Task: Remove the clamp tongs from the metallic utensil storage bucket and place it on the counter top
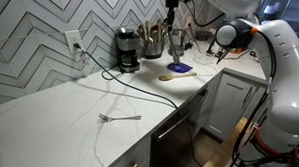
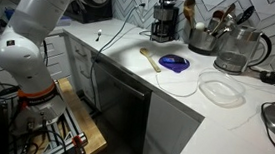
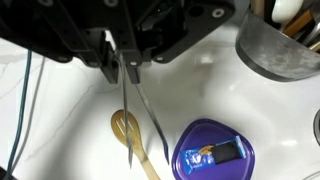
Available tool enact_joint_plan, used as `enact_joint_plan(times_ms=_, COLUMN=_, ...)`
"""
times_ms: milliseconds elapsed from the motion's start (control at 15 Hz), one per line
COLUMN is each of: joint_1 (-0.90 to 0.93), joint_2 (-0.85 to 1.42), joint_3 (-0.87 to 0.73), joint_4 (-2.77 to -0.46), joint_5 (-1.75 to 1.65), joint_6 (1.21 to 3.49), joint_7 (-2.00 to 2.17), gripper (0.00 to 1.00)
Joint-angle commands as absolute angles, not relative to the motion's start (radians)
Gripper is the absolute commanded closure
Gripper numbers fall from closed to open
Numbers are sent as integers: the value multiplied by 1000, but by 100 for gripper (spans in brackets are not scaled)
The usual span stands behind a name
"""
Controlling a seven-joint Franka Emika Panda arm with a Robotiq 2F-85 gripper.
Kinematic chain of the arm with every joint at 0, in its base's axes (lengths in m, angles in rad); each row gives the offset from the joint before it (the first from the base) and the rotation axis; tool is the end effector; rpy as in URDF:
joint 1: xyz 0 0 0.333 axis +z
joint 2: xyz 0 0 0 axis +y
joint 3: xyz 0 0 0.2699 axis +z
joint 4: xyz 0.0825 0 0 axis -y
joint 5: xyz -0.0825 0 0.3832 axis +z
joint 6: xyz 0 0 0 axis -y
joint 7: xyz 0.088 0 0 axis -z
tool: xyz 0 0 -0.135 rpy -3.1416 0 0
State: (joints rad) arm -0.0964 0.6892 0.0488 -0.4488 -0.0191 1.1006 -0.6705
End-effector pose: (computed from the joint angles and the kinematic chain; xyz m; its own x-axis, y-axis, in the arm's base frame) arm 0.6296 -0.0480 0.5864 0.8227 0.5681 -0.0205 0.5673 -0.8228 -0.0337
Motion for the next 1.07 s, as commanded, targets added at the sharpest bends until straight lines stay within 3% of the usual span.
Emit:
enact_joint_plan(times_ms=0, joint_1=24, joint_2=719, joint_3=3, joint_4=-435, joint_5=-151, joint_6=1015, joint_7=-714, gripper=96)
enact_joint_plan(times_ms=600, joint_1=108, joint_2=724, joint_3=13, joint_4=-448, joint_5=-214, joint_6=921, joint_7=-854, gripper=96)
enact_joint_plan(times_ms=1000, joint_1=-68, joint_2=675, joint_3=63, joint_4=-470, joint_5=-34, joint_6=883, joint_7=-901, gripper=96)
